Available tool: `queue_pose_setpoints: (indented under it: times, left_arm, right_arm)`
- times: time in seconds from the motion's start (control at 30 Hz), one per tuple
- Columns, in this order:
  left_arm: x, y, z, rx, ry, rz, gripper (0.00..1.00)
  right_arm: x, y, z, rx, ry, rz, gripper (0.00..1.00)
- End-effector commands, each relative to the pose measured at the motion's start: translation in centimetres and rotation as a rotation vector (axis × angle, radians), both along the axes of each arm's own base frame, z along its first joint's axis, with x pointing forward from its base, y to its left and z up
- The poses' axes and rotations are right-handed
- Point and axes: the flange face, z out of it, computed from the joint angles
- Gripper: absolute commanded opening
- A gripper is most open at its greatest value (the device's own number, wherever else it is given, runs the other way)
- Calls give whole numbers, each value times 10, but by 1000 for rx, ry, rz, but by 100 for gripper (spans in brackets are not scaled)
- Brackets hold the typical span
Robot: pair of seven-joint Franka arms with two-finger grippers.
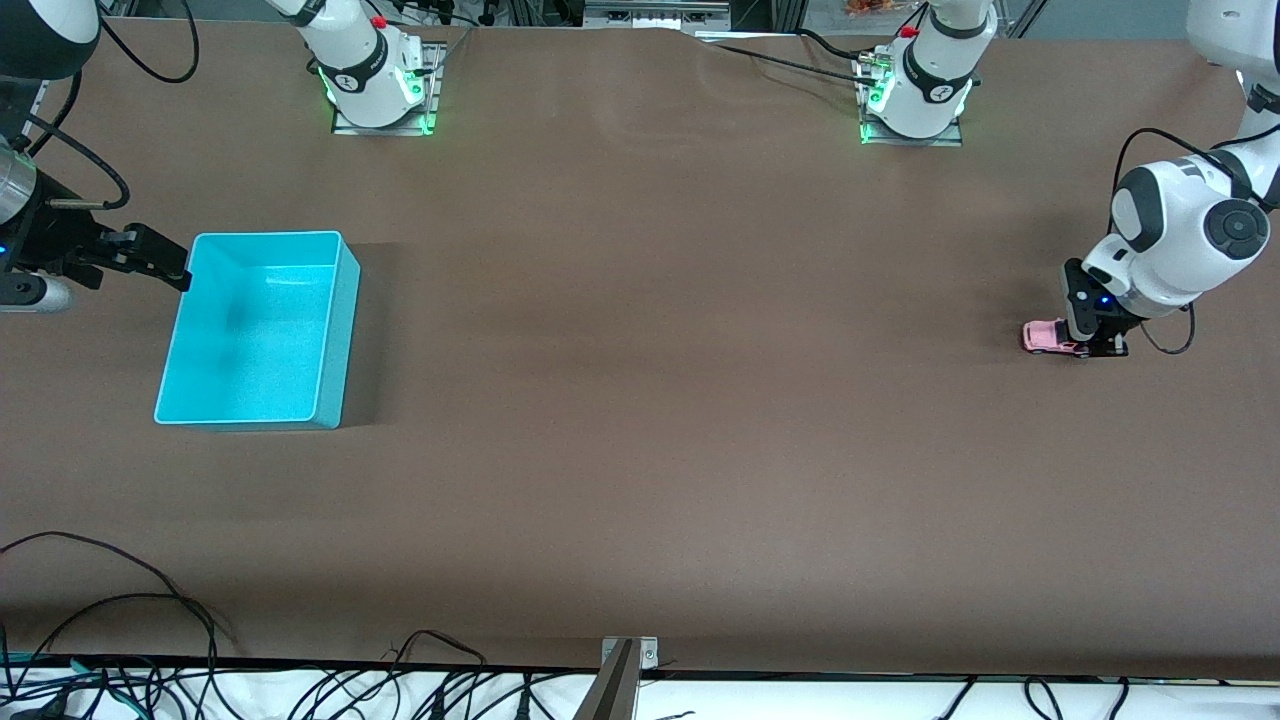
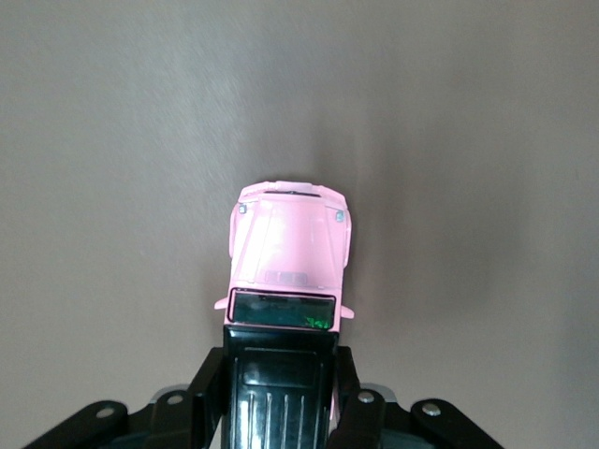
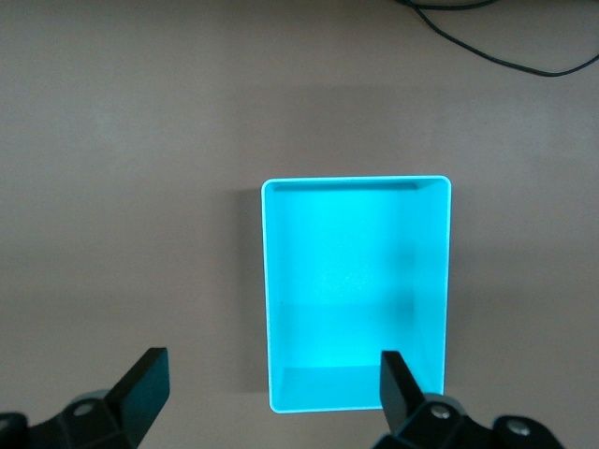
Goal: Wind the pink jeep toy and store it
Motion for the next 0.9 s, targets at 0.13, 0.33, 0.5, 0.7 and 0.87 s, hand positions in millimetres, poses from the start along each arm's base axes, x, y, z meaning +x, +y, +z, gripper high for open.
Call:
queue_pose_setpoints:
  times: [0.13,0.33,0.5,0.7,0.87]
  left_arm:
    - [-16,21,-30,-24,66,-25,0]
    - [-14,22,-28,-23,60,-15,0]
    - [-16,25,-30,-48,52,42,0]
    - [-17,28,-30,-47,48,98,0]
    - [-20,30,-31,-48,59,148,0]
  right_arm:
    - [0,0,4,-4,-11,-6,100]
    - [0,0,4,-4,-11,-6,100]
    - [0,0,4,-4,-11,-7,100]
    - [0,0,5,-4,-12,-6,100]
    - [1,0,5,-4,-17,-7,100]
